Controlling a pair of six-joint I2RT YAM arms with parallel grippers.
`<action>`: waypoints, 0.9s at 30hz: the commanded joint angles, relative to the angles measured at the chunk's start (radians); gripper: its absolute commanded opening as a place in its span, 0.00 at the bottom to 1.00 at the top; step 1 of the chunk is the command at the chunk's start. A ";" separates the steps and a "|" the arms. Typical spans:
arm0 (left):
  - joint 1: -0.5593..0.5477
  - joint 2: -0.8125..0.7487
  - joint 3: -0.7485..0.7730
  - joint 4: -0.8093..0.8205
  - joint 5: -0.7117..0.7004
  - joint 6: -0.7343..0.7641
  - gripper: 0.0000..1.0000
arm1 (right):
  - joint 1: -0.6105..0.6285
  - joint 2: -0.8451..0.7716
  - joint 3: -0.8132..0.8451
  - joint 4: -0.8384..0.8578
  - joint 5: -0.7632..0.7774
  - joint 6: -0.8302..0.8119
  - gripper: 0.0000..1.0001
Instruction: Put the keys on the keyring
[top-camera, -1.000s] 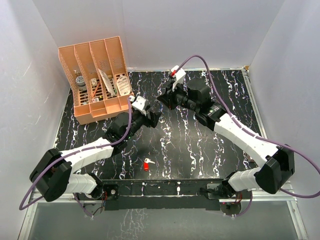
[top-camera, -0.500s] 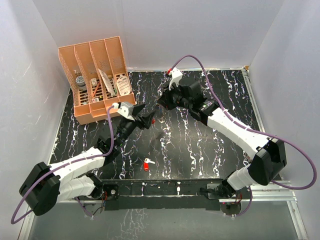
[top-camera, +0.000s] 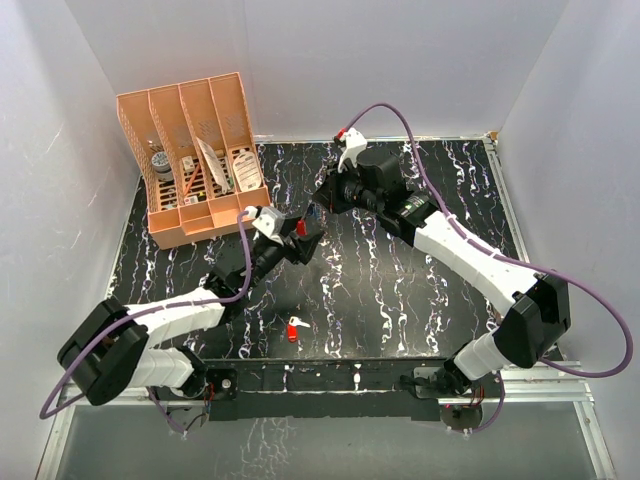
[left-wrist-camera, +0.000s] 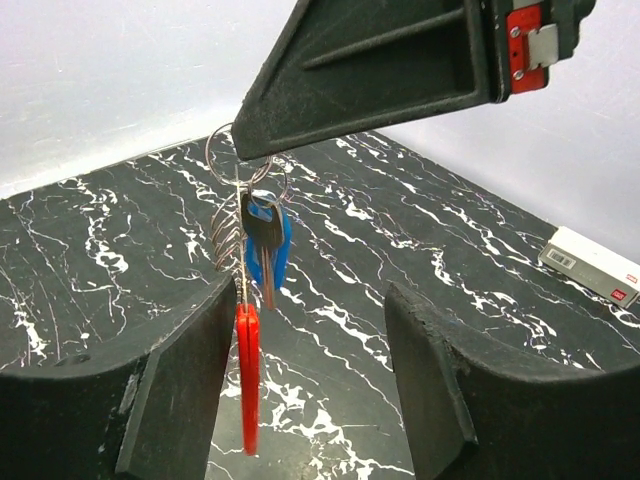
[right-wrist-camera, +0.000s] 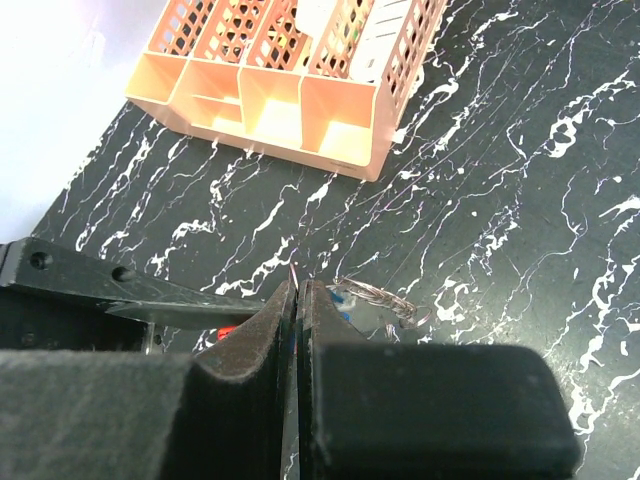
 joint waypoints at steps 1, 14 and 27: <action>0.001 0.022 -0.002 0.111 0.020 0.014 0.60 | -0.003 0.000 0.067 0.040 0.006 0.038 0.00; 0.001 0.114 0.035 0.192 -0.072 0.042 0.64 | -0.001 -0.009 0.041 0.049 -0.031 0.075 0.00; -0.001 0.148 0.035 0.245 -0.109 0.021 0.64 | 0.009 -0.013 -0.009 0.079 -0.003 0.115 0.00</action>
